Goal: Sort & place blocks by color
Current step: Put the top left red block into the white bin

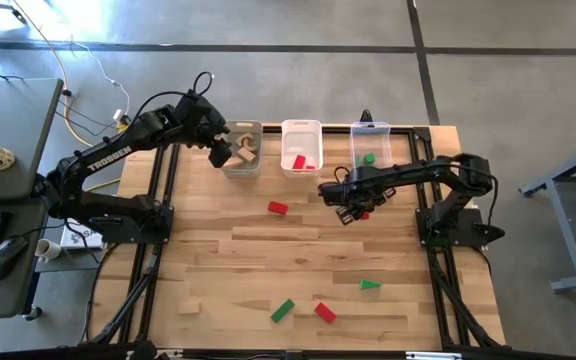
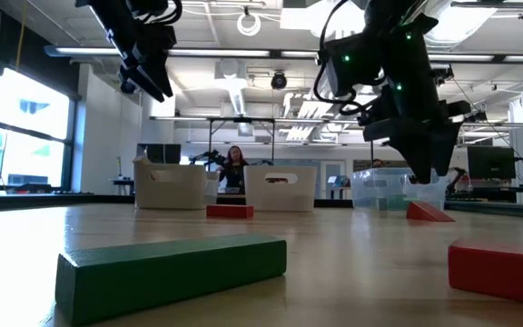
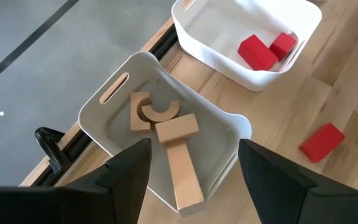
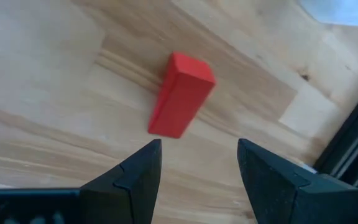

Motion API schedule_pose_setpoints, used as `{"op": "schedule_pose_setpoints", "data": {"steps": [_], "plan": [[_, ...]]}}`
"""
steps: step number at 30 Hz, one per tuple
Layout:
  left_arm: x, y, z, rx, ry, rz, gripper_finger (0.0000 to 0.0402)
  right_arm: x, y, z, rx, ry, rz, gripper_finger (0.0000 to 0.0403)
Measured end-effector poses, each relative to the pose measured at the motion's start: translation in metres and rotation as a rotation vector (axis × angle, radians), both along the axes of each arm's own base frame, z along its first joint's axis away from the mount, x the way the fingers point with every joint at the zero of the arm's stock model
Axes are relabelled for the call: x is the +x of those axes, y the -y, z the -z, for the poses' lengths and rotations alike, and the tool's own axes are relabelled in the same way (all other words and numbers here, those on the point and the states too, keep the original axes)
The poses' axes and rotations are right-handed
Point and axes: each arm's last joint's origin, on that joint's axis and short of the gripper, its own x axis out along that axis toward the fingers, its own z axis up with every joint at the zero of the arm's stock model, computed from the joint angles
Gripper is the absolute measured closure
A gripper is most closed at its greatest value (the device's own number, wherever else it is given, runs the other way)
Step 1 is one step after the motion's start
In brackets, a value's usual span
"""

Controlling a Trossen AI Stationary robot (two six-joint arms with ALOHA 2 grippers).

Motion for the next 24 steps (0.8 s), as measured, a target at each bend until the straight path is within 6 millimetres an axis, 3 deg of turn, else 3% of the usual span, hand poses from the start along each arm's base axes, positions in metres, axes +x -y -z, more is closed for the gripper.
{"op": "schedule_pose_setpoints", "data": {"steps": [11, 17, 24], "plan": [[-0.001, -0.001, 0.0, 0.009, -0.007, -0.031, 0.0172, -0.017, 0.032, -0.022, -0.006, 0.061, -0.001, 0.0206], [-0.001, -0.001, 0.0, 0.009, -0.008, -0.031, 0.0172, -0.029, 0.036, -0.004, 0.083, 0.284, 0.089, 0.0206], [-0.001, -0.001, 0.0, 0.009, -0.007, -0.031, 0.0172, -0.043, 0.031, 0.007, 0.085, 0.385, 0.196, 0.0206]]}}
